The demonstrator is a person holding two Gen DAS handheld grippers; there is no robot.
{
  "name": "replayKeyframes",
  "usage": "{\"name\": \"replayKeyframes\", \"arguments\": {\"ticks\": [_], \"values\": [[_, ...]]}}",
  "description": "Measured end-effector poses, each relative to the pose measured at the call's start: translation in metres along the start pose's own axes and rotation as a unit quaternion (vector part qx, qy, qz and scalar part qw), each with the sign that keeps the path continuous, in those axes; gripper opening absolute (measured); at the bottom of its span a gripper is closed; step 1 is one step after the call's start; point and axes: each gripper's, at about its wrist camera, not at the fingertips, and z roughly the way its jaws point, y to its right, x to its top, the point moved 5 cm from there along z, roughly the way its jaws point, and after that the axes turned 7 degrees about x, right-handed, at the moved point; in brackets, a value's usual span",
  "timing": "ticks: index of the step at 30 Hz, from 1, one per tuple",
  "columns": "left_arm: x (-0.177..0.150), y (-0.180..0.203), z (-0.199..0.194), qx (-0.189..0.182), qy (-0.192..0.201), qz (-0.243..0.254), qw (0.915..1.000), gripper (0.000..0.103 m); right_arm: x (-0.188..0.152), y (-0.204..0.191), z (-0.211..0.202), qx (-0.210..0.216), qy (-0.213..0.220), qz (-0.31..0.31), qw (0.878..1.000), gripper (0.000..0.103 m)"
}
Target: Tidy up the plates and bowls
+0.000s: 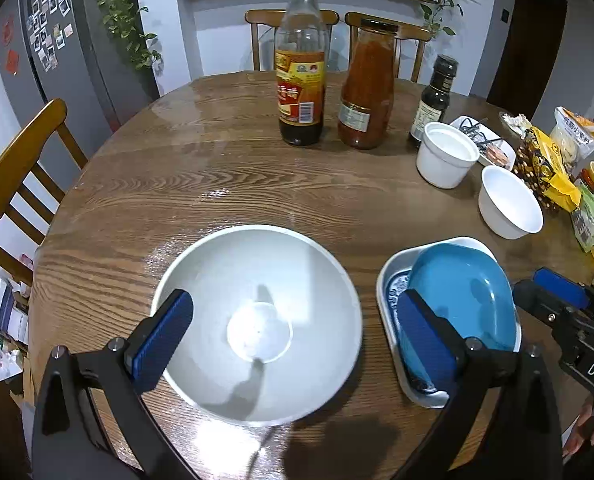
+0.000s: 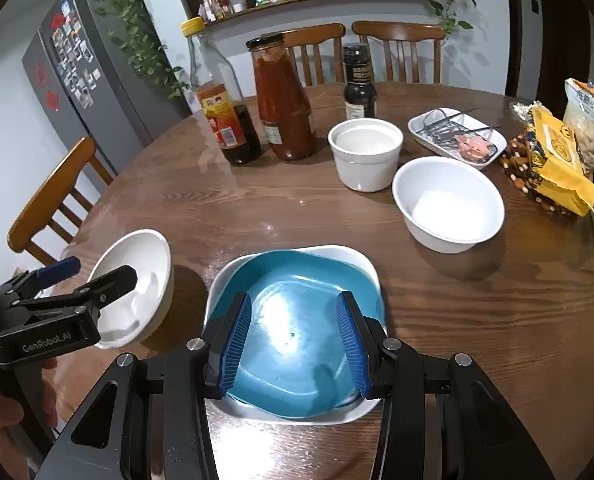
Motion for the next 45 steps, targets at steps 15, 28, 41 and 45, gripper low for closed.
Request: {"name": "replayKeyframes", "arguments": {"ticks": [15, 28, 41, 45], "values": [[-0.006, 0.025, -0.003, 0.018, -0.014, 0.015, 0.9996, 0.102, -0.003, 0.029, -0.008, 0.011, 0.000, 0.007, 1.000, 0.045], [-0.011, 0.047, -0.004, 0.033, -0.025, 0.034, 0.9986, 0.102, -0.005, 0.051, -0.007, 0.030, -0.004, 0.012, 0.999, 0.045], [-0.004, 0.081, -0.003, 0.008, -0.020, 0.045, 0.9988, 0.102, 0.000, 0.075, -0.009, 0.029, -0.005, 0.018, 0.999, 0.045], [0.007, 0.101, -0.003, 0.001, -0.007, 0.055, 0.9985, 0.102, 0.003, 0.087, -0.013, 0.026, 0.000, 0.023, 0.999, 0.045]]}}
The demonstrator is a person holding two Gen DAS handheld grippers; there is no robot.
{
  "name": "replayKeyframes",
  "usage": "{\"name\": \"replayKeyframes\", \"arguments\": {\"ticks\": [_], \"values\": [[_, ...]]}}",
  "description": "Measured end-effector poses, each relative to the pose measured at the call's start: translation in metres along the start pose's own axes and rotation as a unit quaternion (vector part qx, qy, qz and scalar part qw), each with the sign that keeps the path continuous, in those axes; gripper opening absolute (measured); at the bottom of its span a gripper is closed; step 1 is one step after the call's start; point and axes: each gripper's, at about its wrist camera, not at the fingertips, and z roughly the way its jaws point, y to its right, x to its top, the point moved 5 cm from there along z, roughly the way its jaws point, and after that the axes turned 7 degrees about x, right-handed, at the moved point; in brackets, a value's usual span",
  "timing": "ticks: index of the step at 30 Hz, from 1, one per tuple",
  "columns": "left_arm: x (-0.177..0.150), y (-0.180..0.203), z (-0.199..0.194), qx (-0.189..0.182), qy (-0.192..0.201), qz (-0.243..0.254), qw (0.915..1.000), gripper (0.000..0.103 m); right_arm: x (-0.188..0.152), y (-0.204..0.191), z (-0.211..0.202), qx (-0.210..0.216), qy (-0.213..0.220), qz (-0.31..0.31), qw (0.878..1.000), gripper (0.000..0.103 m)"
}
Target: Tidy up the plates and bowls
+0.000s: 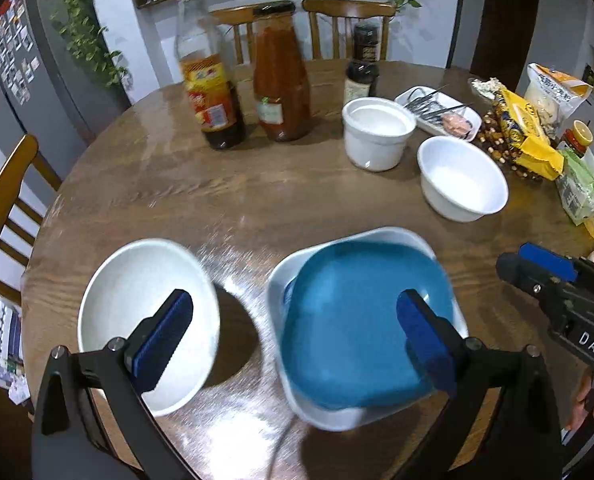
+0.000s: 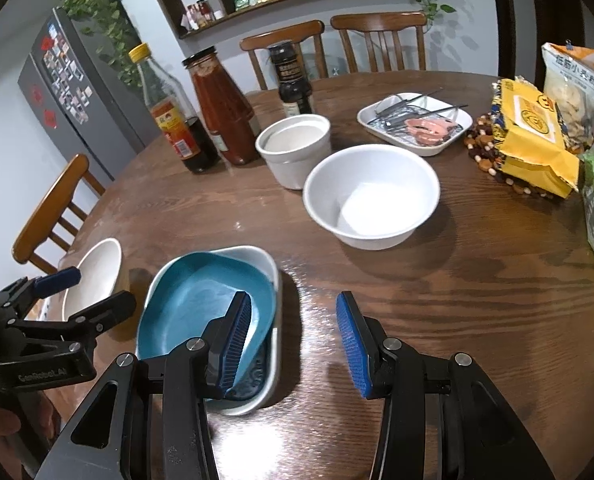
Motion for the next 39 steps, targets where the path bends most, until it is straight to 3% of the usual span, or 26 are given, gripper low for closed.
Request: {"name": "replayKeyframes", "arguments": {"ticks": [8, 15, 23, 29, 31, 33, 39], "values": [[0.036, 0.045, 0.009, -0.029, 0.014, 0.015, 0.9994, 0.102, 0.013, 0.044, -0.019, -0.024, 0.026, 0.030, 0.999, 0.045], [0.062, 0.083, 0.039, -0.018, 0.005, 0.037, 0.9991, 0.102, 0.038, 0.084, -0.028, -0.049, 0.053, 0.051, 0.996, 0.045], [0.075, 0.107, 0.080, -0.010, -0.034, 0.035, 0.9988, 0.097, 0.056, 0.105, 0.012, -0.015, 0.047, 0.093, 0.994, 0.045], [0.075, 0.113, 0.098, -0.024, -0.065, 0.043, 0.9966, 0.072, 0.052, 0.107, 0.044, 0.013, 0.017, 0.123, 0.992, 0.045], [0.075, 0.115, 0.100, -0.034, -0.071, 0.046, 0.9958, 0.052, 0.050, 0.109, 0.050, 0.020, 0.008, 0.128, 0.991, 0.045], [0.076, 0.119, 0.103, -0.046, -0.077, 0.048, 0.9948, 0.039, 0.048, 0.111, 0.054, 0.020, 0.000, 0.130, 0.991, 0.045], [0.067, 0.131, 0.105, -0.063, -0.084, 0.066, 0.9923, 0.028, 0.044, 0.111, 0.061, 0.038, -0.009, 0.136, 0.990, 0.032]]}}
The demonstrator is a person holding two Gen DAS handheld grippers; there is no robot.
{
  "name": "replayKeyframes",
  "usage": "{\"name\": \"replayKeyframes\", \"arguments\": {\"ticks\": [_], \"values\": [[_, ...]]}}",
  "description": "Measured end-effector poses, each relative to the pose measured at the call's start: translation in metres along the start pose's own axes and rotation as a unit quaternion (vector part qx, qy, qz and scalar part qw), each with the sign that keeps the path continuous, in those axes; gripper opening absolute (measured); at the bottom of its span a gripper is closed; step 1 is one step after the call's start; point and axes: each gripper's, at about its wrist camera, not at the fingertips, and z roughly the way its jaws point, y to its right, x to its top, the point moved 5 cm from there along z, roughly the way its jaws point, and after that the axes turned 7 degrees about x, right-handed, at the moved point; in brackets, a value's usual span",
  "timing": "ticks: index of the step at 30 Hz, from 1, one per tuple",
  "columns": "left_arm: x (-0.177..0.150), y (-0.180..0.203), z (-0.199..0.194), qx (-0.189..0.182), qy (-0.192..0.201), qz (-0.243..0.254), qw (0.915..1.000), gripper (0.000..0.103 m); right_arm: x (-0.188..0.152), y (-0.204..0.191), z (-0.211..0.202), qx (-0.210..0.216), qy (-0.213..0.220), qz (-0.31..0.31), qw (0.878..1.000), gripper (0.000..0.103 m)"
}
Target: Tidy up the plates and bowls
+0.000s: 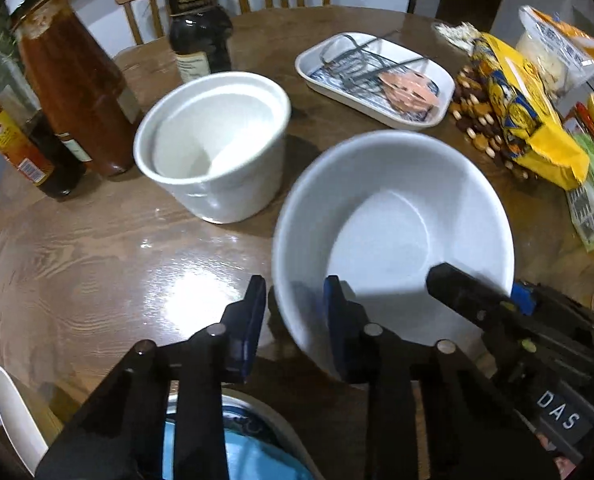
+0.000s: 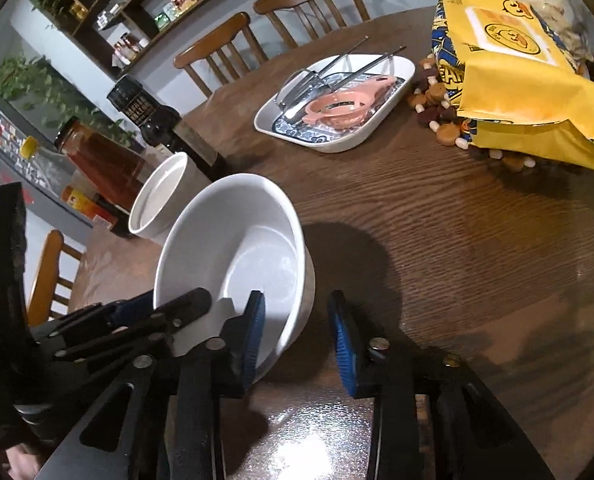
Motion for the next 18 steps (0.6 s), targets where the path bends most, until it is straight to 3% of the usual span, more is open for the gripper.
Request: {"name": "replayKeyframes", "arguments": {"ticks": [3, 9, 18], "values": [[-0.001, 0.006, -0.001, -0.003, 0.003, 0.010, 0.9999, 0.021, -0.001, -0.001, 0.000, 0.003, -0.002, 0.000, 1.000, 0.026], [-0.005, 0.007, -0.008, -0.014, 0.010, 0.013, 0.9998, 0.018, -0.004, -0.003, -0.001, -0.009, -0.001, 0.001, 1.000, 0.022], [-0.030, 0.006, -0.072, 0.009, 0.099, 0.036, 0.9944, 0.019, -0.014, -0.020, -0.038, -0.016, 0.031, -0.006, 0.999, 0.022]]}}
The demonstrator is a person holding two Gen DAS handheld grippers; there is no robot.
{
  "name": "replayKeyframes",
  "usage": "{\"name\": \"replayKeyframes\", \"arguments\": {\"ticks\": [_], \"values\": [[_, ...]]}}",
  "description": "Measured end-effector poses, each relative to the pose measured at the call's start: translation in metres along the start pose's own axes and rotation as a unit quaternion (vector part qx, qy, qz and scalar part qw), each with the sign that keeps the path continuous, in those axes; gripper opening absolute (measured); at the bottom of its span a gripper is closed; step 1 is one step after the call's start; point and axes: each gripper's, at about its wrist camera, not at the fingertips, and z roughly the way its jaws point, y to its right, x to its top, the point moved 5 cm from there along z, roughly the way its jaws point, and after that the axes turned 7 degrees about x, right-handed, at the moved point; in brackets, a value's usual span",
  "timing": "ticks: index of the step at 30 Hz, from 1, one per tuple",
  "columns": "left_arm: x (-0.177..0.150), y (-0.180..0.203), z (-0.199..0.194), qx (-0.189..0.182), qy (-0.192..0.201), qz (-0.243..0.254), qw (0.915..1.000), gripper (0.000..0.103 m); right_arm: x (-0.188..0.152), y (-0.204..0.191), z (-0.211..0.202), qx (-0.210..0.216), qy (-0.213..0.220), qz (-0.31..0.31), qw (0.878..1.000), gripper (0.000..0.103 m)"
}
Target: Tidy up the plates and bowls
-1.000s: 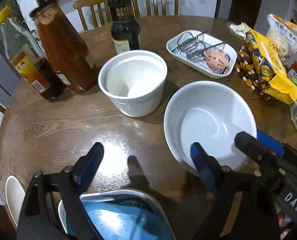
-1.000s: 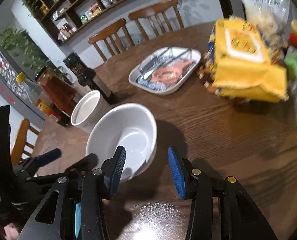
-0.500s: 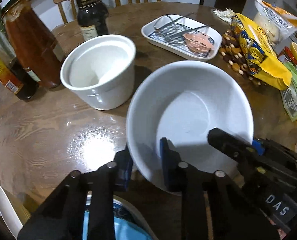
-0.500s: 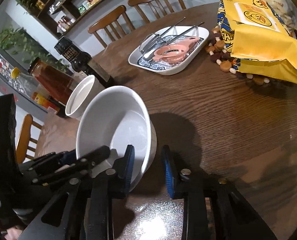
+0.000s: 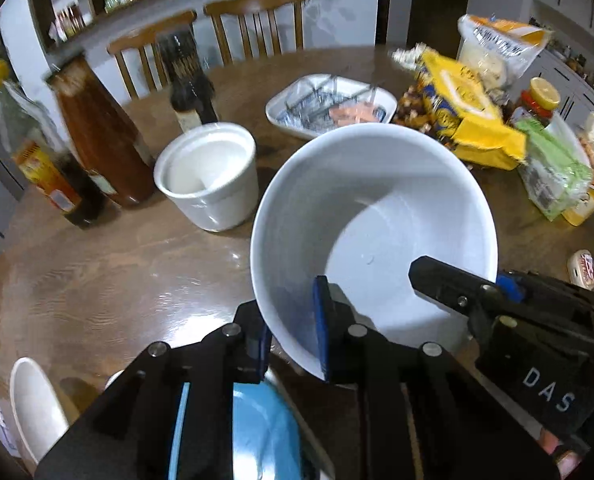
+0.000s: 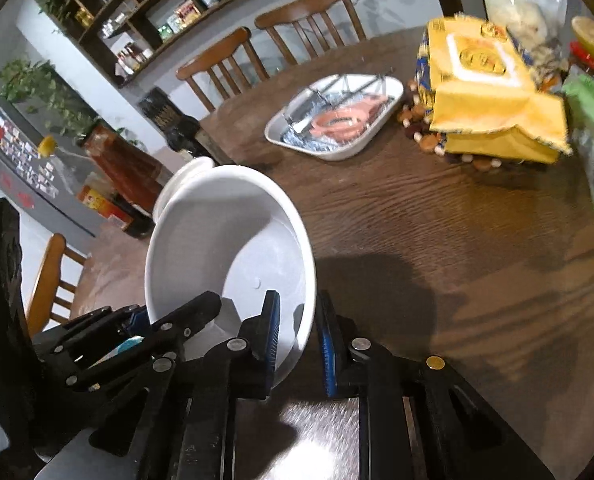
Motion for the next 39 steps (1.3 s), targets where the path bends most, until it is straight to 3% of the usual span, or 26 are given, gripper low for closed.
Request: {"name": "replayKeyframes", "arguments": {"ticks": [7, 24, 39], "values": [[-0.019, -0.023, -0.037, 0.021, 0.046, -0.009, 0.9987, 0.020, -0.013, -0.035, -0.029, 0.015, 0.026, -0.031, 0.999, 0.021], [-0.072, -0.097, -0.062, 0.042, 0.038, -0.077, 0.9954, 0.024, -0.058, -0.119, -0.022, 0.037, -0.001, -0.114, 0.993, 0.021], [-0.098, -0.158, -0.082, 0.064, 0.047, -0.130, 0.9884, 0.024, -0.085, -0.188, -0.002, 0.061, -0.030, -0.178, 0.982, 0.022]]}}
